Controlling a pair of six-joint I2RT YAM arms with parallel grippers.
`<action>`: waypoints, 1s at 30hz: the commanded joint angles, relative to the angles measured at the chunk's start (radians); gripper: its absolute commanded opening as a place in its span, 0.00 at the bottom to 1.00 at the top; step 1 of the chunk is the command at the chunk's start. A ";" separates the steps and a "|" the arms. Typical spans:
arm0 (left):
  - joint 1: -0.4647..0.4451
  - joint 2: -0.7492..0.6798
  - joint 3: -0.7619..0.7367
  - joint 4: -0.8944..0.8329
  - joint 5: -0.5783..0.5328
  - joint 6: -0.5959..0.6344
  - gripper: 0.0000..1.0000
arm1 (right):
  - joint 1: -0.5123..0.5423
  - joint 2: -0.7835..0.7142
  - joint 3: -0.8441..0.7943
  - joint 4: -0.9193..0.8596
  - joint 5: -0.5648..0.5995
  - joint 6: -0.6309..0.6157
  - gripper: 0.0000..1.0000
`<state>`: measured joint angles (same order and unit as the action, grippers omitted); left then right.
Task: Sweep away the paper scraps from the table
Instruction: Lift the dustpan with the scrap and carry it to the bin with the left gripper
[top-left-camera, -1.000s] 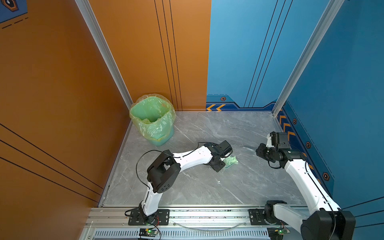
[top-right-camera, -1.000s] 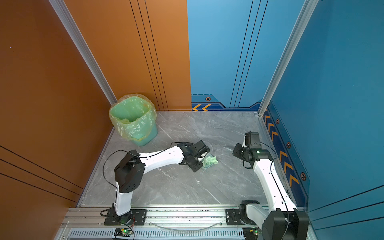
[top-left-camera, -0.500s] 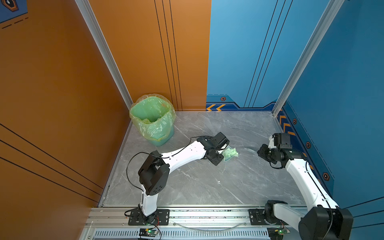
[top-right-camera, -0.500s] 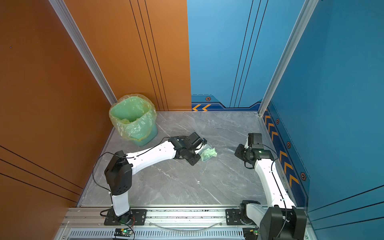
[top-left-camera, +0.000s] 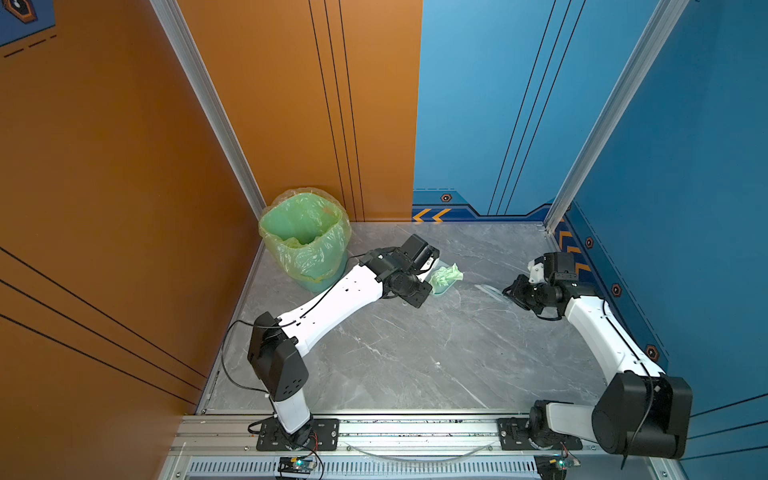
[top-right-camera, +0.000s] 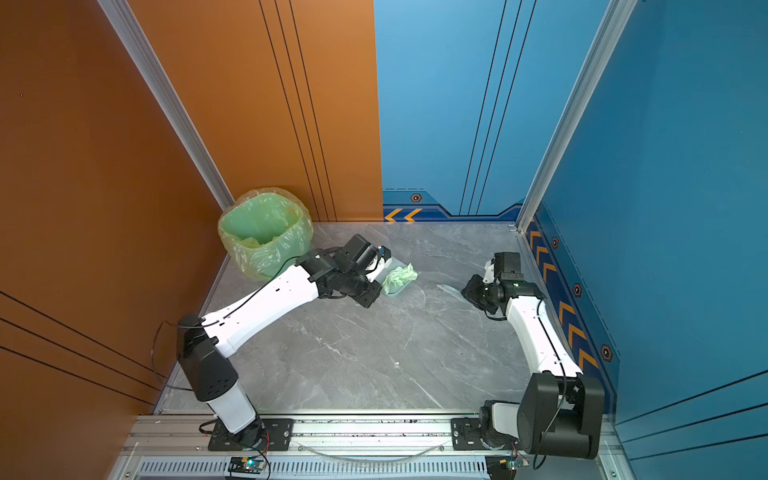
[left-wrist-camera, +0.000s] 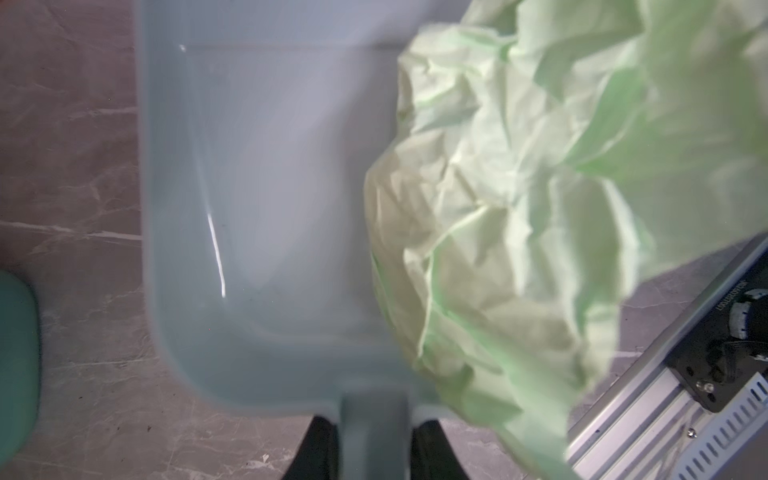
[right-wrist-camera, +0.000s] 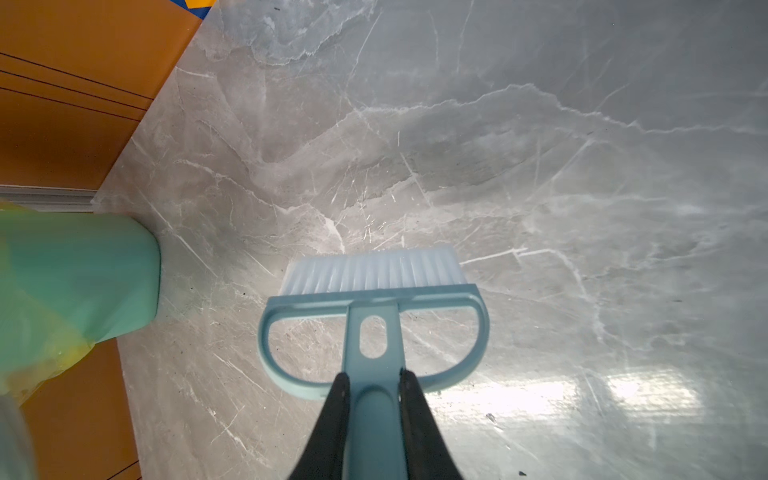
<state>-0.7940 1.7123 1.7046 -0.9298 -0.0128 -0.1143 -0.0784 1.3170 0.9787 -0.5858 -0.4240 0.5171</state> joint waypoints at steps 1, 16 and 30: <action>0.012 -0.052 0.055 -0.102 -0.047 -0.013 0.00 | 0.006 0.028 0.026 0.033 -0.056 0.020 0.00; 0.196 -0.234 0.124 -0.186 -0.140 0.002 0.00 | 0.091 0.099 0.032 0.041 -0.122 0.018 0.00; 0.530 -0.350 0.124 -0.211 -0.099 0.041 0.00 | 0.195 0.213 0.151 0.046 -0.191 0.029 0.00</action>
<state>-0.3164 1.3914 1.8015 -1.1023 -0.1299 -0.0948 0.1020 1.5078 1.1030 -0.5415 -0.6010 0.5404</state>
